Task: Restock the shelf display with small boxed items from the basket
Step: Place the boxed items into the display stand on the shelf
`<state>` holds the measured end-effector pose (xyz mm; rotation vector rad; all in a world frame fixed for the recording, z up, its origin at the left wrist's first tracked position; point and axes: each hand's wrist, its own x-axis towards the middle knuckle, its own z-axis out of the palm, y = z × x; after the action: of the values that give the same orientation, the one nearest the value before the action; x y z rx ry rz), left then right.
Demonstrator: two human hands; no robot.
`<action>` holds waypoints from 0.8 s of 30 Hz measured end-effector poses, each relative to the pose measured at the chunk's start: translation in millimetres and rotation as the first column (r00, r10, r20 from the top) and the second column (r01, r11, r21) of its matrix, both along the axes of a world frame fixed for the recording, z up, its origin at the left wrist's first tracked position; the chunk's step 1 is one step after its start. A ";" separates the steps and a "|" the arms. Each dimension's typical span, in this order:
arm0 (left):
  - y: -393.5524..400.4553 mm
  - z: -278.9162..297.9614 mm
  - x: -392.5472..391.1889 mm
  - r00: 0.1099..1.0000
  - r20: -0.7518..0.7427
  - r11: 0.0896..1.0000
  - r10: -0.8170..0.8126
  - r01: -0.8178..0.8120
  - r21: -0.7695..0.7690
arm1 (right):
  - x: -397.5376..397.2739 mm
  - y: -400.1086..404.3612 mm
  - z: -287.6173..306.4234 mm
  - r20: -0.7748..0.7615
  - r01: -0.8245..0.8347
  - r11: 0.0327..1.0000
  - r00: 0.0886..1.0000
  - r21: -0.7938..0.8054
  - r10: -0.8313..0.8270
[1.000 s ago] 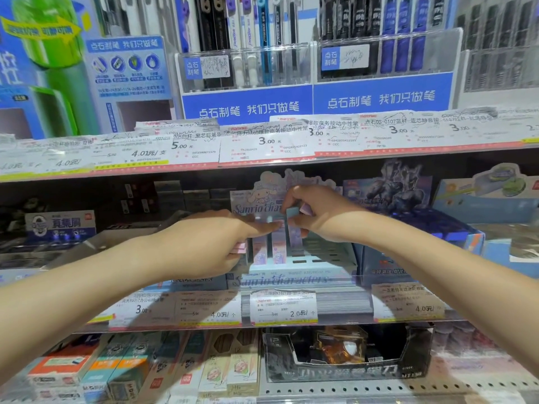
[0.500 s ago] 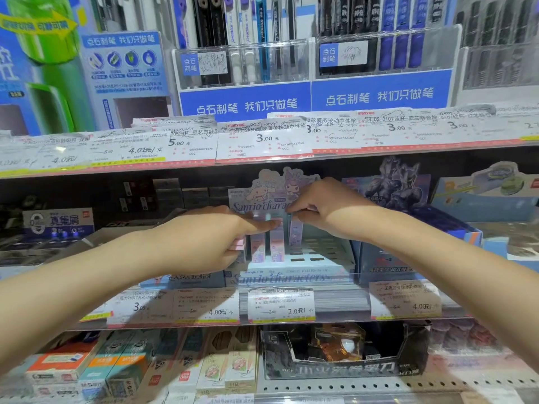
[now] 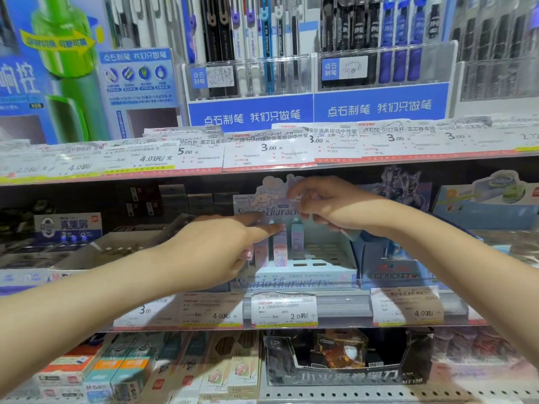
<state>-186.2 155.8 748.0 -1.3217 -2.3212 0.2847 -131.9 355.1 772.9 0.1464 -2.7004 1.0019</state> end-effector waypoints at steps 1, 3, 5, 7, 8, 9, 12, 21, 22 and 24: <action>-0.2 -3.0 1.4 0.996 -0.081 0.998 -0.037 0.040 0.043 | 1.1 -0.9 0.7 0.037 -0.029 0.975 0.999 -0.221 0.038; -0.6 -6.6 3.7 0.969 -0.197 0.972 -0.147 0.179 0.156 | 2.7 -1.5 0.8 0.078 -0.080 0.828 0.986 -0.555 0.147; -0.8 -6.6 5.4 0.966 -0.093 0.903 -0.241 0.258 0.343 | 4.9 -3.8 0.1 0.062 -0.123 0.683 0.969 -0.720 0.239; 3.6 -5.6 10.2 0.934 0.191 0.835 -0.303 0.164 0.525 | 6.3 -7.7 -1.5 0.035 -0.144 0.577 0.957 -0.804 0.288; 8.3 -3.8 14.1 0.894 0.308 0.804 -0.326 0.091 0.587 | 6.9 -10.0 -2.5 0.025 -0.144 0.537 0.955 -0.831 0.295; 12.5 -1.8 18.0 0.844 0.400 0.772 -0.358 0.027 0.635 | 7.6 -12.4 -3.5 0.015 -0.144 0.511 0.956 -0.848 0.294; 20.6 3.8 28.1 0.571 0.673 0.709 -0.470 -0.209 0.674 | 8.4 -20.8 -7.0 -0.041 -0.163 0.456 0.963 -0.875 0.265; 23.3 8.3 25.2 0.418 0.839 0.697 -0.348 -0.483 0.530 | 14.3 -22.1 -19.3 -0.179 -0.237 0.475 0.970 -0.848 0.164; 20.9 8.1 22.4 0.433 0.840 0.698 -0.326 -0.489 0.523 | 17.9 -16.3 -19.2 -0.175 -0.234 0.576 0.972 -0.783 0.157; 16.8 8.8 16.9 0.438 0.833 0.703 -0.337 -0.471 0.532 | 24.3 -3.3 -17.3 -0.146 -0.212 0.831 0.976 -0.514 0.159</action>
<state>-169.3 172.6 756.9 -0.9829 -2.7348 -1.6303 -107.6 351.8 755.5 0.3445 -2.2485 1.7077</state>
